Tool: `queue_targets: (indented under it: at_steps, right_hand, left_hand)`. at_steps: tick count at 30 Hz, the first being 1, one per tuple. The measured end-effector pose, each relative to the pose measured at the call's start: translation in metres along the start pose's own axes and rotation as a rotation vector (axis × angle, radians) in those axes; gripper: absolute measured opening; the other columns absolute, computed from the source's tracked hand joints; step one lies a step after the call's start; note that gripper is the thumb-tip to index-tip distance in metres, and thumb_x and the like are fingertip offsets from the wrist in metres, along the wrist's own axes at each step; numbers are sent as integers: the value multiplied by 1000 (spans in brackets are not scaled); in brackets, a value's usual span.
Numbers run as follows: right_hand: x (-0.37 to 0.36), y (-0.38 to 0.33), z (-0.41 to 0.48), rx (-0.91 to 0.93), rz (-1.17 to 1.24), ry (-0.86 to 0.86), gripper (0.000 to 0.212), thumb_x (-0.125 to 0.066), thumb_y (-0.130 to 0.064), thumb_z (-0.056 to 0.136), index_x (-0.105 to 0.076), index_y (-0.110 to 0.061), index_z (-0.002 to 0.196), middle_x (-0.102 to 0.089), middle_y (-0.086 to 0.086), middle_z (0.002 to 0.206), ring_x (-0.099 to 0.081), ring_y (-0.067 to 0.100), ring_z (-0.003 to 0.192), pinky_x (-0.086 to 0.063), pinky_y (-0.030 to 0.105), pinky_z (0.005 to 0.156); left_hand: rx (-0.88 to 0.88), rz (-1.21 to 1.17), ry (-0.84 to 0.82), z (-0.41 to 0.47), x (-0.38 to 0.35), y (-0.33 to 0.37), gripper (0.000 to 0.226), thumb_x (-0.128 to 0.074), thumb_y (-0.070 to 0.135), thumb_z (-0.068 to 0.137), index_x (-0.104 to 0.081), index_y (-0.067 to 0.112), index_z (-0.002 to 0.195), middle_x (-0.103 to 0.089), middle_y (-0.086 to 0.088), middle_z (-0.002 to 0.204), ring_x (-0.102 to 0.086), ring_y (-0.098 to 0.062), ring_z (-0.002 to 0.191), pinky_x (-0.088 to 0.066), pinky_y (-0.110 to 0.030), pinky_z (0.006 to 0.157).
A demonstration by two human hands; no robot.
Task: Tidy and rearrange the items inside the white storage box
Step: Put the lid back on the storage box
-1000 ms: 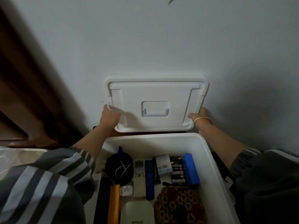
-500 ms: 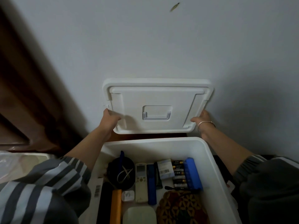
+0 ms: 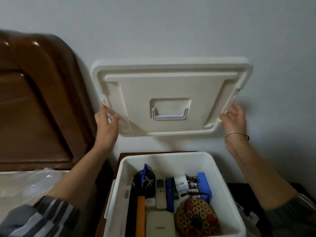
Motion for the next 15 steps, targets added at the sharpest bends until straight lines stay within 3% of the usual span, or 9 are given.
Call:
queue_targets:
  at_steps: [2, 4, 7, 9, 11, 13, 15]
  right_hand:
    - [10, -25, -18, 53, 10, 13, 52, -57, 8, 85, -44, -6, 133, -54, 17, 129, -56, 23, 113, -46, 26, 95]
    - [24, -45, -36, 81, 20, 17, 48, -59, 6, 84, -49, -8, 129, -58, 11, 118, -62, 13, 96, -49, 14, 81]
    - [47, -63, -61, 90, -53, -6, 45, -60, 4, 83, -56, -13, 125, -61, 0, 104, -61, -2, 80, -48, 4, 65]
    - [63, -64, -77, 63, -124, -27, 42, -60, 4, 83, -60, -13, 122, -62, -1, 103, -62, 5, 81, -50, 9, 67]
    - [79, -58, -89, 7, -167, -46, 39, -59, 5, 83, -62, -12, 118, -64, 3, 103, -62, 14, 86, -49, 22, 76]
    - [94, -45, -101, -68, -198, -78, 37, -60, 7, 82, -64, -12, 113, -65, 6, 105, -60, 17, 86, -44, 27, 80]
    - [108, -26, -111, -147, -236, -121, 38, -62, 8, 81, -62, -8, 116, -65, 10, 109, -60, 20, 88, -43, 29, 82]
  left_hand:
    - [-92, 48, 16, -13, 21, 30, 59, -45, 14, 90, -38, 45, 140, -52, -10, 127, -55, -25, 113, -55, -34, 90]
    - [-117, 86, -1, -30, 38, 50, 60, -42, 9, 92, -41, 49, 137, -56, -6, 122, -58, -23, 108, -56, -35, 89]
    - [-35, 125, -16, -57, 62, 55, 39, -48, 15, 96, -54, 30, 132, -66, 18, 110, -64, -6, 97, -56, -38, 87]
    - [39, 97, -26, -78, 73, 52, 37, -54, 17, 96, -59, 29, 131, -65, 31, 105, -64, 4, 90, -55, -25, 79]
    - [94, 73, -11, -98, 78, 46, 38, -60, 16, 93, -62, 29, 128, -69, 25, 106, -66, 4, 86, -54, -20, 75]
    - [164, 65, 12, -120, 80, 37, 32, -65, 17, 90, -67, 27, 121, -73, 14, 101, -68, 0, 80, -55, -20, 72]
    - [243, 83, -8, -142, 78, 23, 23, -64, 19, 90, -71, 32, 109, -75, 8, 94, -70, -8, 78, -58, -29, 73]
Point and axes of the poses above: each hand's wrist, its own z-axis towards the middle knuckle, its own x-axis out of the back of the hand, y = z × x, the point moved 2 cm from there along z, towards the middle knuckle
